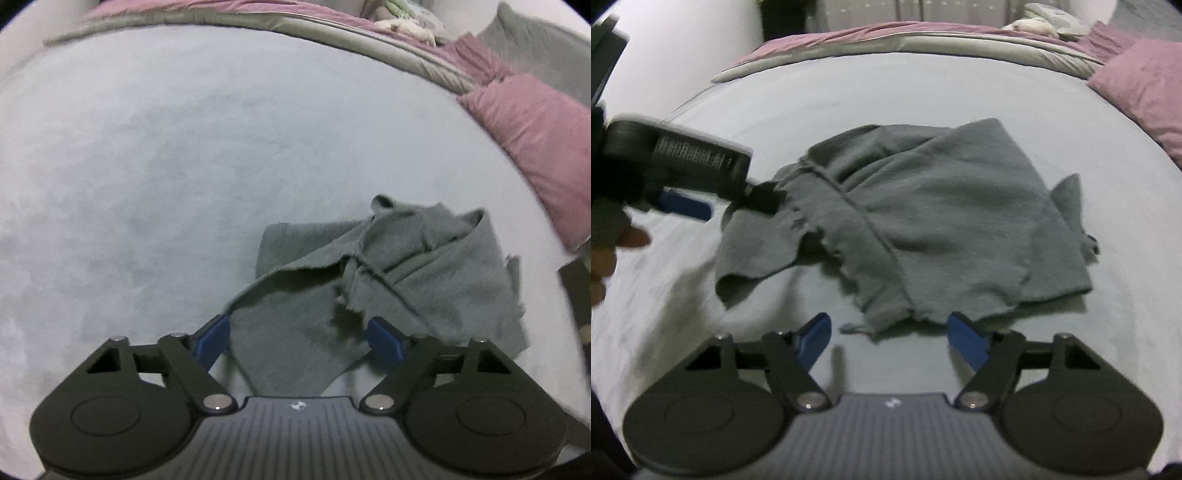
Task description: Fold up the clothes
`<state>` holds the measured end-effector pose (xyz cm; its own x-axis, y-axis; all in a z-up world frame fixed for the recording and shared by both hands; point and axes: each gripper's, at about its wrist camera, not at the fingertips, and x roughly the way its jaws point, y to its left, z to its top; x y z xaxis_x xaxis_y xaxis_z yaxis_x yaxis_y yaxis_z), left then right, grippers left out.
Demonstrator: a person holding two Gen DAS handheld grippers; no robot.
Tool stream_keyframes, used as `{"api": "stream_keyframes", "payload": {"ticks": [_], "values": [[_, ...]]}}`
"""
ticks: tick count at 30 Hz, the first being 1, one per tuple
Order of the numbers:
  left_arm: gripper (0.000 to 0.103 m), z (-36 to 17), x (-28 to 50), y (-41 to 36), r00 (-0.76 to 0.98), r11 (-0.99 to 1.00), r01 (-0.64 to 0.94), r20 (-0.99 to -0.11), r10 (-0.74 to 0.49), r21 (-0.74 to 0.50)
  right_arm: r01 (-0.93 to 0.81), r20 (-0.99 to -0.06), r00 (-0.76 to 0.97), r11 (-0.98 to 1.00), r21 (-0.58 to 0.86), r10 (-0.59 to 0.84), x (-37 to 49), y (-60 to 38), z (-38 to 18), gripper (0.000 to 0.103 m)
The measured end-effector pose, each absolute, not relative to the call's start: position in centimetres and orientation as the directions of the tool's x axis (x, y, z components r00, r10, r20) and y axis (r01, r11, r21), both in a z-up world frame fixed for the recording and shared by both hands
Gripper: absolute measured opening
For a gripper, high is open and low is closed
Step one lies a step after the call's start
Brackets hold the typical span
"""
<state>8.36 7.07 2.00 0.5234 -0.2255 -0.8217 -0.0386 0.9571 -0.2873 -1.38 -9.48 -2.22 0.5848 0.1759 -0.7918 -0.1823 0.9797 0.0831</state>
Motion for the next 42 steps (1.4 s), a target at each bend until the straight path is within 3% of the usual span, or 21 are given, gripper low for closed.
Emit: {"api": "stream_keyframes", "payload": {"ticks": [7,11,16,24,26,28,29,42], "values": [[0.056,1.8,9.4,7.4,0.523,0.899,-0.034,-0.774,-0.356,-0.437,-0.199,-0.801,0.582,0.980,0.031,0.143,-1.1,-8.4,-3.4,0.062],[0.053,1.8,10.2,7.5,0.545,0.867,-0.025,-0.733,-0.406,-0.498,-0.197,-0.791,0.600,0.980,-0.003,0.118,-0.9,-8.1,-3.8,0.059],[0.048,1.7,12.0,7.1,0.568,0.856,-0.020,-0.710,-0.416,-0.517,-0.198,-0.776,0.623,0.980,-0.037,0.097,-0.9,-8.0,-4.1,0.056],[0.038,2.3,14.9,4.4,0.552,0.880,0.062,-0.719,-0.423,-0.471,-0.169,-0.755,0.652,0.984,-0.055,0.070,-0.8,-8.5,-4.0,0.039],[0.032,2.3,15.5,3.6,0.542,0.889,0.079,-0.729,-0.418,-0.451,-0.159,-0.752,0.656,0.986,-0.058,0.061,-0.7,-8.6,-3.9,0.032],[0.005,2.2,16.1,2.9,0.534,0.896,0.089,-0.739,-0.411,-0.435,-0.147,-0.751,0.658,0.988,-0.056,0.055,-0.7,-8.9,-3.9,0.028],[0.002,2.1,16.2,2.9,0.538,0.897,0.077,-0.739,-0.404,-0.435,-0.141,-0.751,0.659,0.988,-0.055,0.052,-0.7,-9.0,-3.8,0.024],[0.000,4.9,12.7,6.5,0.690,0.877,-0.087,-0.664,-0.289,-0.472,-0.042,-0.688,0.725,0.999,-0.007,0.026,-1.1,-10.9,-2.0,0.011]]}}
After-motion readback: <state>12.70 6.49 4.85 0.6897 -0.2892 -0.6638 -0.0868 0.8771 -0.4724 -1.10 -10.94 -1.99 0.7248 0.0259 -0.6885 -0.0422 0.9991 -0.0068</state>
